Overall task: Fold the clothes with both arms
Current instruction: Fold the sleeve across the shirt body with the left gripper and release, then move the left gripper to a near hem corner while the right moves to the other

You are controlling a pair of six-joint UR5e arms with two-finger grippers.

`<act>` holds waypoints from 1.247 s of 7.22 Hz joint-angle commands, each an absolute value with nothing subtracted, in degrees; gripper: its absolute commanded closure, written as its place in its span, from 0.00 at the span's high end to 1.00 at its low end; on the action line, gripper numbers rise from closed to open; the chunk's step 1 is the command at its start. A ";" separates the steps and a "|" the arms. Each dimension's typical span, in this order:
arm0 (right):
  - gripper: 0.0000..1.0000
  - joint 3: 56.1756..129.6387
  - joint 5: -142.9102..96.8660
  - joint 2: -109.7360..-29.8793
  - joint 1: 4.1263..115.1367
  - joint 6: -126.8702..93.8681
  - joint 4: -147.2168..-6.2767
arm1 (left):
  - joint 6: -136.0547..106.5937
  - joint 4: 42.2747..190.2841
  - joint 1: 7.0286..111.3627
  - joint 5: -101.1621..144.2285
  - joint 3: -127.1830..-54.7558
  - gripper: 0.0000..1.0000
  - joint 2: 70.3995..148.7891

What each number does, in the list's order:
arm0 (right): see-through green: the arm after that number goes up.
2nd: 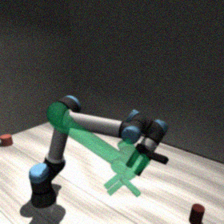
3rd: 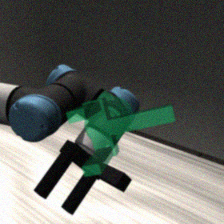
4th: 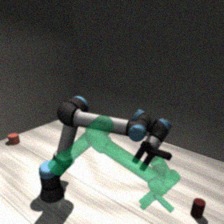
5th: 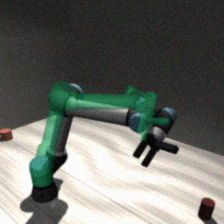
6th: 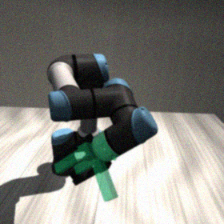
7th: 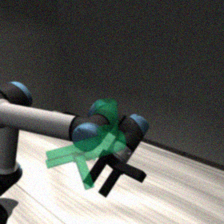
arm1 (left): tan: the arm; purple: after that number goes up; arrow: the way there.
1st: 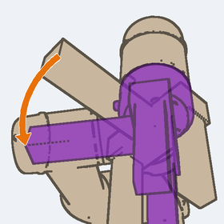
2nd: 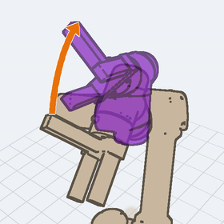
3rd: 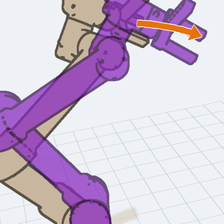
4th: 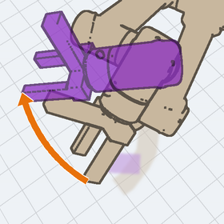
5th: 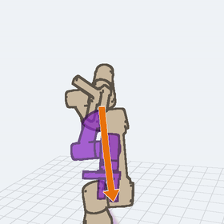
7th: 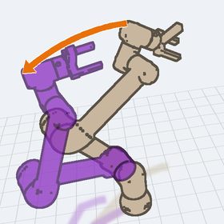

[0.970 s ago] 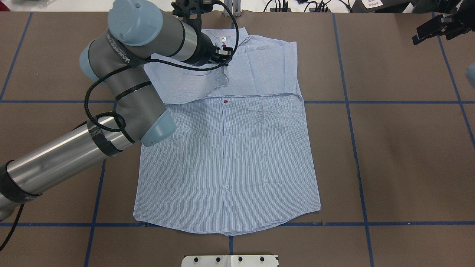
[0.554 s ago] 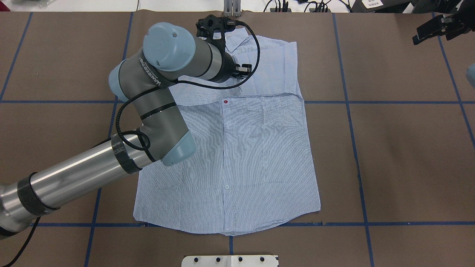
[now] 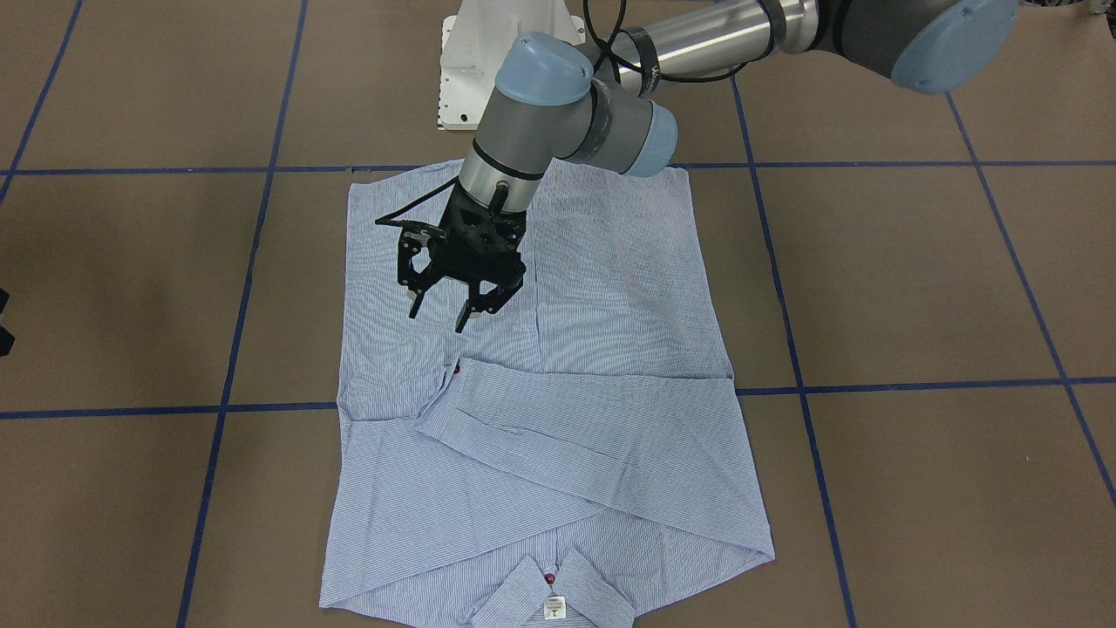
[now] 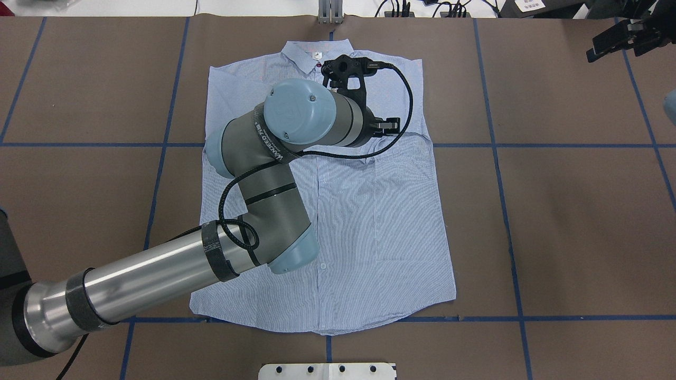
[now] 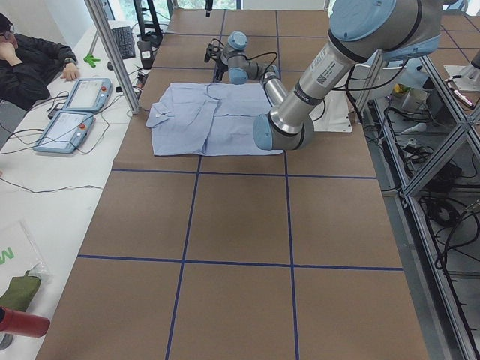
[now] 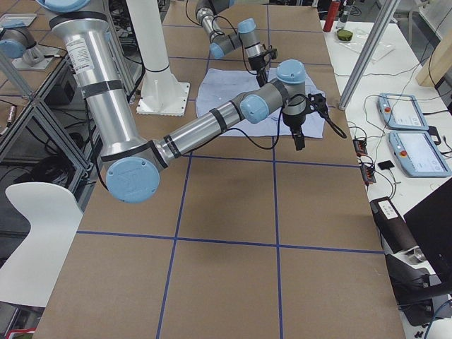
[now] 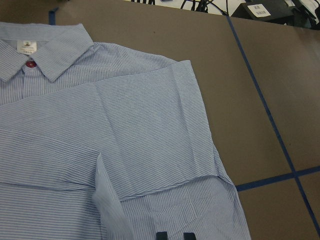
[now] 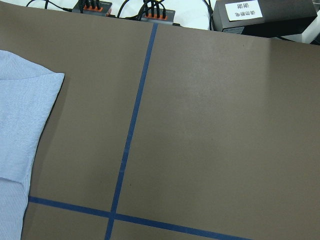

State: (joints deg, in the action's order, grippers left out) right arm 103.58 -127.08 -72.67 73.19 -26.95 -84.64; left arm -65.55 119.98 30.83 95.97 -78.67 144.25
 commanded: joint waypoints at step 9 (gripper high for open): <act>1.00 140.71 -86.81 -94.11 22.39 -85.13 -84.82 | -64.83 102.66 22.64 91.03 -121.02 1.00 109.27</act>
State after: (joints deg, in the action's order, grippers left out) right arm 138.39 -95.25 -90.20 31.20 -79.15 -84.91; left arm -60.49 102.54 27.64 96.35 -119.94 112.20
